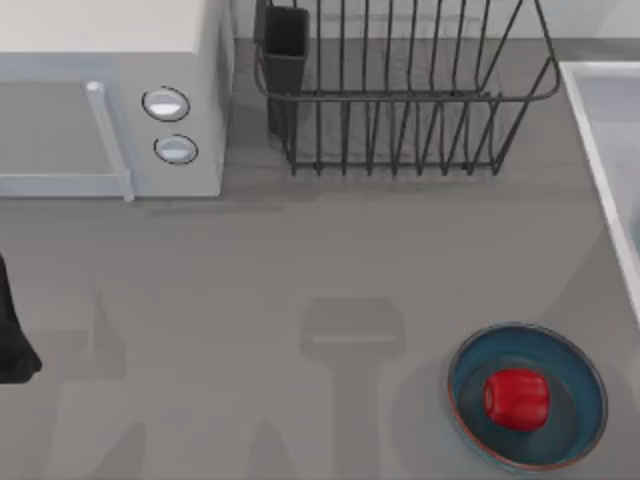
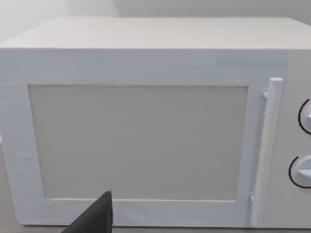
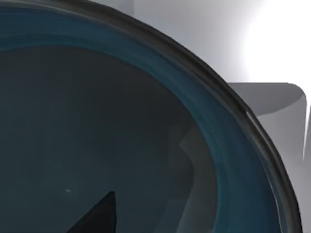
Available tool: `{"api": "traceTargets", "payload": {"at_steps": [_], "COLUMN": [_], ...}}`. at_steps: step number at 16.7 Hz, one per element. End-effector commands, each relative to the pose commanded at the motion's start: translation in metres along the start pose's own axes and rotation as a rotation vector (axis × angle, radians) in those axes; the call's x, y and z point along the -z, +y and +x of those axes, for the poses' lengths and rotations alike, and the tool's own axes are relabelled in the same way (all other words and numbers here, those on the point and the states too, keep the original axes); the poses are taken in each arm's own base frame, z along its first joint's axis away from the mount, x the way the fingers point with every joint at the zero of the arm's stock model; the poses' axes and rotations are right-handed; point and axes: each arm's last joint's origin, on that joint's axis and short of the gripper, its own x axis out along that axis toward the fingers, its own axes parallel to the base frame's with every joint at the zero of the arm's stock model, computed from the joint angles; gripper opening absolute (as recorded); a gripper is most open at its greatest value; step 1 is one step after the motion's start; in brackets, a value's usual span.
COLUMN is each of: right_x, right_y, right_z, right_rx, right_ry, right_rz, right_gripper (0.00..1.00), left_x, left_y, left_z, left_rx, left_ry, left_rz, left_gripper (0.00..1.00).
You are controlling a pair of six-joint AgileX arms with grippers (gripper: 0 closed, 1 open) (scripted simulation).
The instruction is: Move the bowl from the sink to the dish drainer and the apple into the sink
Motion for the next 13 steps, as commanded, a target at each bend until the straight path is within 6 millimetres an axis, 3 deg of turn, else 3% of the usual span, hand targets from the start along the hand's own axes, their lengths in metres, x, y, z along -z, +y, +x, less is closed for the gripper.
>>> {"api": "traceTargets", "payload": {"at_steps": [13], "right_x": [0.0], "right_y": [0.0], "right_z": [0.0], "right_rx": [0.0], "right_ry": [0.0], "right_rz": [0.0], "right_gripper": [0.02], "left_x": [0.0], "left_y": [0.0], "left_z": [0.0], "left_rx": [0.0], "left_ry": [0.0], "left_rz": [0.0], "left_gripper": [1.0]}}
